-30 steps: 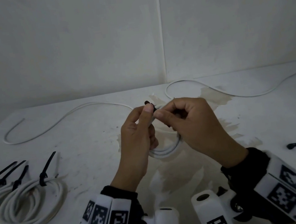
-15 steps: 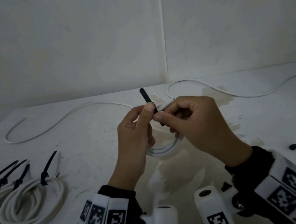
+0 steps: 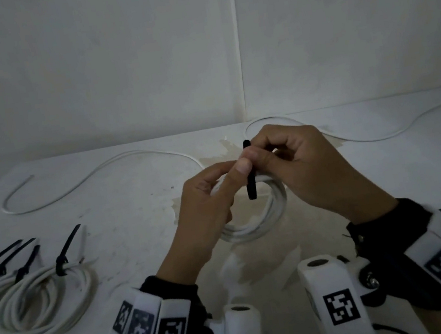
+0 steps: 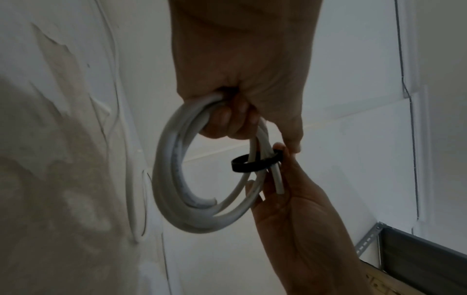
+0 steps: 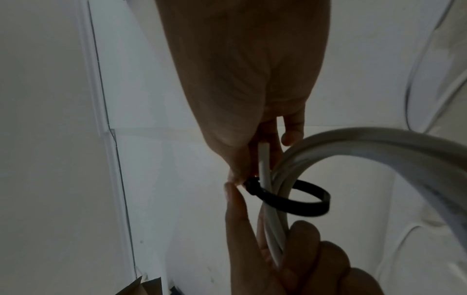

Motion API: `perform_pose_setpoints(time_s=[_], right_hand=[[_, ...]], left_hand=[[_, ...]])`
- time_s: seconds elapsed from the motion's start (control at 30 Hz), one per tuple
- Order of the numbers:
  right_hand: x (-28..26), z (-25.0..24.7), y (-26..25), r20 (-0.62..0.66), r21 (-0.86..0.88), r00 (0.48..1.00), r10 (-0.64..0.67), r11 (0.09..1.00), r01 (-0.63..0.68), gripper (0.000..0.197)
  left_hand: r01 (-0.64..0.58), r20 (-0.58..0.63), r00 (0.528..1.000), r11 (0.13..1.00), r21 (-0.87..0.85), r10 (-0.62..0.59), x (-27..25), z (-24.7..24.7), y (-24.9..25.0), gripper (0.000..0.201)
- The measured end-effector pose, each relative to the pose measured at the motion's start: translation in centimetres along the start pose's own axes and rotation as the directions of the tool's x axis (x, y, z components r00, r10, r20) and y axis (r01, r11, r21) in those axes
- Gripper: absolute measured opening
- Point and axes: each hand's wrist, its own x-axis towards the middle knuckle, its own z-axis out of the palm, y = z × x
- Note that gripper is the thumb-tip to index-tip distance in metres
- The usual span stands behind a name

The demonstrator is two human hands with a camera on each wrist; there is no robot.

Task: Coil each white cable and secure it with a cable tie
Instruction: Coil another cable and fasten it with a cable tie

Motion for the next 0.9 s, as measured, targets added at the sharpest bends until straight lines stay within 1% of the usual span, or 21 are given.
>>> perform_pose_setpoints(time_s=[0.13,0.23,0.3,0.33,0.4,0.5,0.53,0.57,0.63,0.67,0.7,0.77,0.8,0.9], right_hand=[[-0.1,-0.1,-0.2,0.01,-0.026,0.999,-0.031,0.999,0.031,0.013],[-0.2,0.1,-0.2,0.0,-0.09,1.0,-0.025,0.996,0.025,0.017],[-0.1,-0.2,-0.3,-0.047,-0.109,0.999,0.007,0.994,-0.012,0.02],[0.0,-0.4,-0.4,-0.087,-0.087,0.996,0.03,0.996,-0.038,0.021],[0.1,-0.8,-0.7,-0.177,-0.025,0.982,0.065,0.997,-0.07,0.022],[0.1,-0.6,-1.1,-0.262,0.069,0.963,0.064,0.996,-0.048,0.02],[0.1,-0.4,-1.2,-0.256,0.097,0.964,0.065,0.994,-0.041,0.018],[0.0,-0.2,-1.3,-0.222,0.128,0.973,0.064,0.991,-0.036,0.014],[0.0,0.0,-1.5,-0.101,0.179,0.993,0.057,0.983,-0.038,0.007],[-0.1,0.0,-1.6,-0.059,0.183,0.997,0.044,0.983,-0.033,0.009],[-0.1,0.0,-1.6,-0.045,0.173,0.999,0.028,0.985,-0.019,0.012],[-0.1,-0.2,-1.6,-0.056,0.146,0.998,0.001,0.989,0.007,0.015],[-0.1,-0.2,-1.6,-0.063,0.133,0.998,-0.004,0.991,0.012,0.013],[-0.2,-0.3,-1.5,-0.099,0.059,0.995,0.025,0.998,-0.019,0.007]], left_hand=[[0.003,-0.041,0.999,1.0,0.011,-0.002,0.1,0.2,-0.1,0.022],[0.007,-0.037,0.999,1.0,0.006,-0.006,0.1,0.2,-0.4,0.02],[0.006,-0.021,1.0,1.0,0.011,-0.006,-0.1,0.4,-0.6,0.012],[0.008,-0.006,1.0,1.0,0.008,-0.008,-0.2,0.5,-0.6,0.007],[0.009,0.027,1.0,1.0,0.007,-0.009,-0.3,1.0,-0.6,0.01],[0.002,0.042,0.999,1.0,0.017,-0.003,-0.5,1.1,-0.3,0.012],[0.002,0.036,0.999,1.0,0.017,-0.003,-0.5,0.9,-0.1,0.011],[0.001,0.026,1.0,1.0,0.015,-0.002,-0.4,0.7,0.1,0.01],[0.0,0.003,1.0,1.0,0.009,0.0,-0.4,0.4,0.6,0.009],[-0.001,-0.003,1.0,1.0,0.0,0.001,-0.5,0.3,0.8,0.015],[0.001,-0.006,1.0,1.0,-0.009,-0.001,-0.5,0.5,1.0,0.02],[0.017,-0.019,1.0,1.0,-0.024,-0.017,-0.5,0.8,1.1,0.026],[0.028,-0.025,0.999,0.999,-0.027,-0.029,-0.5,1.1,1.1,0.028],[0.051,-0.029,0.998,0.998,-0.027,-0.052,-0.7,1.5,0.8,0.024]])
